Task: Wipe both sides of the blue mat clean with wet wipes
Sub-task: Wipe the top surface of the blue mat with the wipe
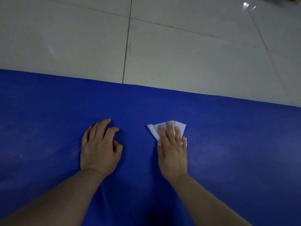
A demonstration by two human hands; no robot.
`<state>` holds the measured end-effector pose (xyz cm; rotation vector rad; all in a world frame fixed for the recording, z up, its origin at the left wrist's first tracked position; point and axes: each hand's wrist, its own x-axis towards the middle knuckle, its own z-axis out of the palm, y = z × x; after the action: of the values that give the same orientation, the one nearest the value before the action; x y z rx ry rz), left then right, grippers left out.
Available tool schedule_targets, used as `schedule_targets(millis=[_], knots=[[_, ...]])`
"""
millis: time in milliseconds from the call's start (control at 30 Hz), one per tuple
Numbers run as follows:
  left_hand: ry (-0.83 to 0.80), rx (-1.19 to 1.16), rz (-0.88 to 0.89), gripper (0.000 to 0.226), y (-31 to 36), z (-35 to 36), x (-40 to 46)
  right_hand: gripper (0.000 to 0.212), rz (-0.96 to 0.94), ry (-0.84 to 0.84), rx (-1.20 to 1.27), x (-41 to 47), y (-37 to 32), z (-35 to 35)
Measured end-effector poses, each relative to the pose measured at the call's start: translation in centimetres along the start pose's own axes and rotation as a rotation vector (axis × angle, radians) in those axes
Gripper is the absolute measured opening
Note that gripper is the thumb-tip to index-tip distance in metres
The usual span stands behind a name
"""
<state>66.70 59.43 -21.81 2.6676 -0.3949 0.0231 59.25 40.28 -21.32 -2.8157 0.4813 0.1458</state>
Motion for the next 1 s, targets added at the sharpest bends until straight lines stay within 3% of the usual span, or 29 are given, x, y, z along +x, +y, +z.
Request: schedule_targets(millis=[167, 433, 533, 633, 767, 833, 933, 1000], knots=[[-0.010, 0.016, -0.008, 0.037, 0.0, 0.1, 0.0, 0.051, 0.366, -0.016, -0.026, 1.0, 5.8, -2.2], [0.051, -0.024, 0.019, 0.028, 0.1, -0.1, -0.3, 0.055, 0.392, -0.096, 0.013, 1.7, 6.0, -2.6], [0.090, -0.043, 0.152, 0.031, -0.1, -0.3, -1.8, 0.054, 0.382, -0.088, -0.001, 1.6, 6.0, -2.5], [0.053, -0.028, 0.129, 0.027, 0.2, -0.1, -5.3, 0.054, 0.372, -0.087, -0.006, 1.6, 5.9, -2.5], [-0.007, 0.020, 0.129, 0.046, 0.3, 0.2, -6.9, 0.054, 0.363, -0.060, -0.024, 1.0, 5.6, -2.5], [-0.022, 0.015, 0.114, 0.050, 0.3, 0.2, -6.6, 0.054, 0.283, -0.076, -0.049, -0.3, 4.2, -2.2], [-0.030, 0.027, 0.106, 0.051, 0.3, 0.1, -6.7, 0.070, -0.030, -0.136, -0.121, -4.1, 1.8, -0.9], [-0.019, 0.035, 0.112, 0.051, 0.3, 0.1, -6.7, 0.072, 0.017, -0.080, -0.129, -5.0, 3.3, -1.0]])
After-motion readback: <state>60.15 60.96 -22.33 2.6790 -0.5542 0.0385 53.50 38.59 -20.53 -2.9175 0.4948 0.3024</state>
